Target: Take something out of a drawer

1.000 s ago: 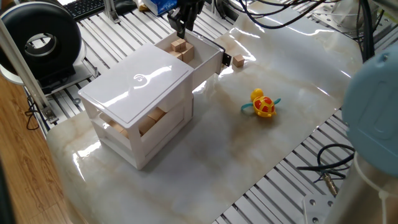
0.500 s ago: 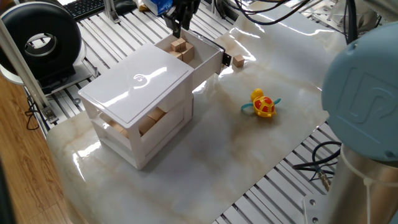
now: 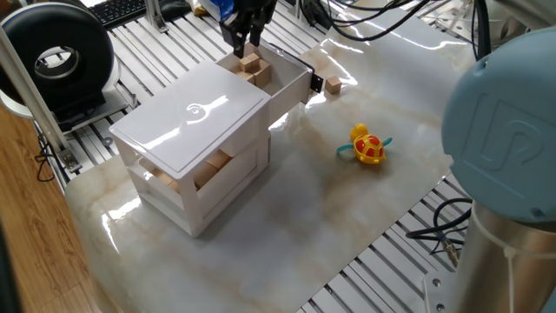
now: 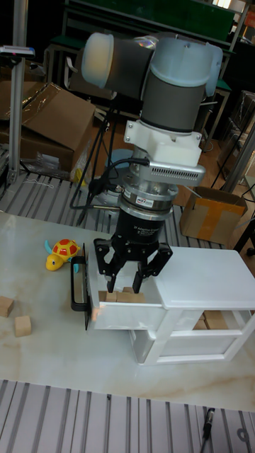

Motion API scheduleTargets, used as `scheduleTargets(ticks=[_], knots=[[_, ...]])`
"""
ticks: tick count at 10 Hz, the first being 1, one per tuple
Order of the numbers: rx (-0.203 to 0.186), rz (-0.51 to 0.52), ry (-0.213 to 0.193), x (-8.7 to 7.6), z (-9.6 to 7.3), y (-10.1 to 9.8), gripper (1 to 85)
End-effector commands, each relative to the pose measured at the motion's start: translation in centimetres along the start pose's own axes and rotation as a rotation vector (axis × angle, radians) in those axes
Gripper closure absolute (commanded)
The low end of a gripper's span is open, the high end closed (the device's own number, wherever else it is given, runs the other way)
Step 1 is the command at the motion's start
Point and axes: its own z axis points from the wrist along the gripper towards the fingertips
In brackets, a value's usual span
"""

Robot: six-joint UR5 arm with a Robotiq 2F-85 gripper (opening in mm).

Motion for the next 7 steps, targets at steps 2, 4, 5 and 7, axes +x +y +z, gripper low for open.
scheduleTargets(ticks=[2, 4, 5, 7], knots=[[-0.03, 0.007, -0.015, -0.35, 0.74, 0.5, 31.7], [-0.027, 0.003, -0.013, -0.29, 0.8, 0.45, 31.3], [-0.028, 0.003, -0.008, -0.13, 0.9, 0.57, 31.3], [-0.033, -0.004, -0.006, 0.1, 1.44, 0.72, 31.3]])
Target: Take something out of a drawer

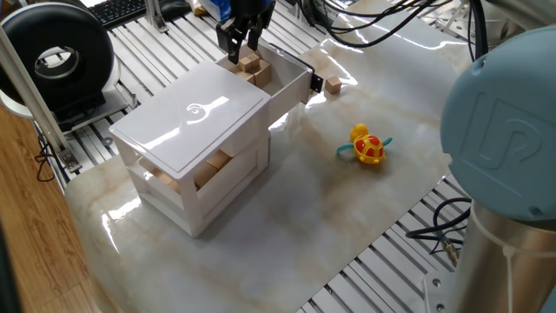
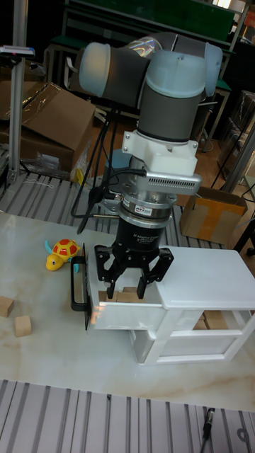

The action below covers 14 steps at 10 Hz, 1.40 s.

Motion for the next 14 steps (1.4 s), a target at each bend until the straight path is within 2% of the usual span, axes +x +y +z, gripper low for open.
scheduleTargets(ticks=[1, 4, 8, 11, 14], knots=[[-0.017, -0.01, -0.002, 0.2, 0.7, 0.2, 31.0], [-0.014, -0.014, 0.013, 0.8, 1.0, -0.1, 30.7], [-0.013, -0.023, 0.016, 0.8, 1.3, 0.0, 32.0], [-0.01, -0.027, 0.023, 0.8, 1.1, 0.1, 41.0], [-0.018, -0.022, 0.032, 1.0, 0.5, 0.9, 41.0]])
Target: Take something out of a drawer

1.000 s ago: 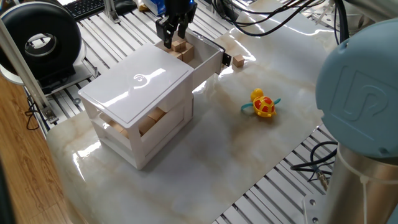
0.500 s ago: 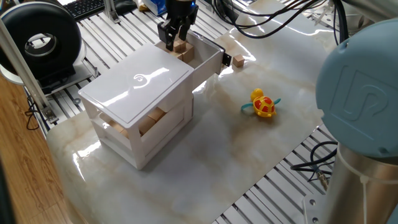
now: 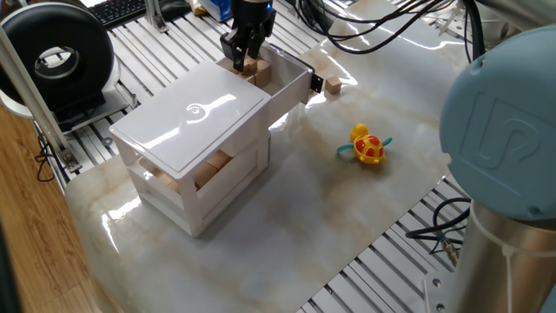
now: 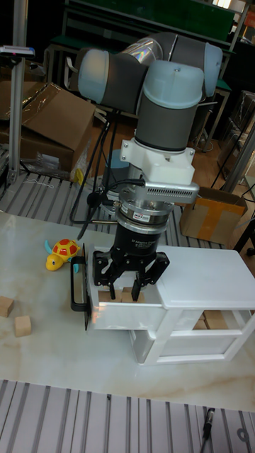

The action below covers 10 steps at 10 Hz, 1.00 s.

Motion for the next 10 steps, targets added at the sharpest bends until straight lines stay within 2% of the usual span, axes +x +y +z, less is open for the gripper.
scheduleTargets(ticks=[1, 5, 8, 10], knots=[[-0.016, 0.013, 0.007, -0.1, -0.8, 1.2, 41.0], [-0.039, 0.007, 0.004, -0.3, -0.9, 2.1, 41.0], [-0.005, -0.024, 0.005, -0.3, -1.0, 0.8, 43.0], [0.01, -0.039, 0.003, -0.5, -0.9, 0.3, 48.7]])
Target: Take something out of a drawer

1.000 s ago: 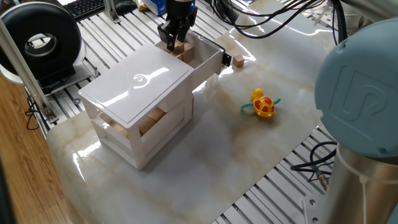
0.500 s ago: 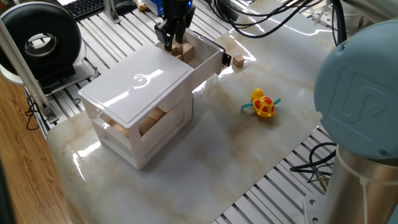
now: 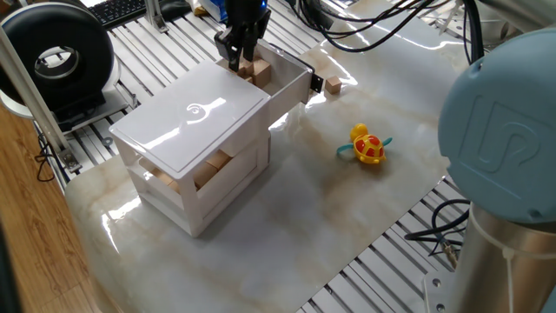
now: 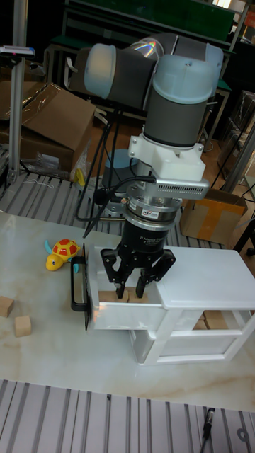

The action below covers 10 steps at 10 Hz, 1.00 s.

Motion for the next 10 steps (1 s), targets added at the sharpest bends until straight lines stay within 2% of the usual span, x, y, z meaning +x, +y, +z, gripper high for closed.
scheduleTargets(ticks=[1, 2, 3, 4, 6, 7, 8, 9, 10], knots=[[0.008, -0.018, -0.005, -0.3, -0.1, -0.5, 54.7], [0.012, -0.012, -0.001, -0.2, -0.1, -0.6, 63.7], [0.018, -0.005, 0.005, 0.0, -0.2, -0.8, 76.7], [0.015, -0.002, 0.009, 0.1, -0.3, -0.8, 84.3], [0.005, -0.002, 0.014, 0.3, -0.8, -0.7, 84.3], [0.013, -0.005, 0.027, 0.5, -1.3, -1.0, 84.3], [0.032, -0.033, 0.036, 0.5, -2.0, -1.6, 62.7], [0.031, -0.083, 0.032, 0.3, -2.4, -1.9, 35.0], [0.029, -0.088, 0.027, 0.1, -2.5, -1.8, 28.0]])
